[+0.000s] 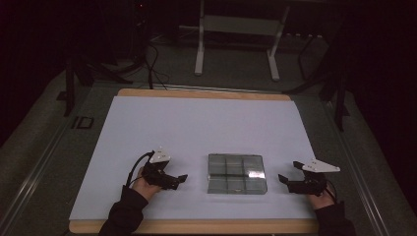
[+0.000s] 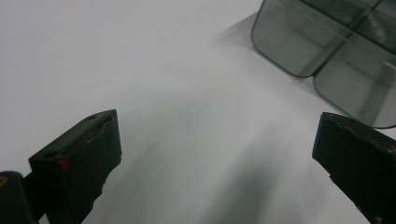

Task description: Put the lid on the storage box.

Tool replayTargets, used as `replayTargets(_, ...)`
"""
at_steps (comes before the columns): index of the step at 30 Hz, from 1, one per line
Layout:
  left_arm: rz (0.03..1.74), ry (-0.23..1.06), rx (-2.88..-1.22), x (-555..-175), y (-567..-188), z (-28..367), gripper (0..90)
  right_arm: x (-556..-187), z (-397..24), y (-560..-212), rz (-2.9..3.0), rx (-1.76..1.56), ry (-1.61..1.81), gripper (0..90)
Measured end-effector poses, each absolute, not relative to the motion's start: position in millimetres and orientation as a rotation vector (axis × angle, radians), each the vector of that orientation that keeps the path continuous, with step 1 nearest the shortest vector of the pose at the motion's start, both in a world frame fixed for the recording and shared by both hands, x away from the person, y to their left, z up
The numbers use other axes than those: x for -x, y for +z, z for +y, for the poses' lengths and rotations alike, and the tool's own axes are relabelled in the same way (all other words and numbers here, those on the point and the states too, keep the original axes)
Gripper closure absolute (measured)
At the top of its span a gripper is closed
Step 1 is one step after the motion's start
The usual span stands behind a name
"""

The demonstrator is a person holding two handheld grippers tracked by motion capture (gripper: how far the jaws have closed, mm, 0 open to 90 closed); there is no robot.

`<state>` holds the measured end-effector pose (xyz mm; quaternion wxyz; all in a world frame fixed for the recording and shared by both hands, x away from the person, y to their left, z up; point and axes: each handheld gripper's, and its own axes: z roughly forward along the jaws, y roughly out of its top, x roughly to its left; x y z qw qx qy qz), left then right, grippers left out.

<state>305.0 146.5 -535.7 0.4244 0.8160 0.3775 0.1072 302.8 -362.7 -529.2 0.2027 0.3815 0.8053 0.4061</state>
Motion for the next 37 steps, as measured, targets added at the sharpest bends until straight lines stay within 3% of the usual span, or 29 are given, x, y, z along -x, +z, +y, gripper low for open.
replayTargets(37, 1.047, 0.398, -1.958, -288, -539, 171, 2.3, -296, -379, -532, 2.162, -1.129, 1.08, 15.1)
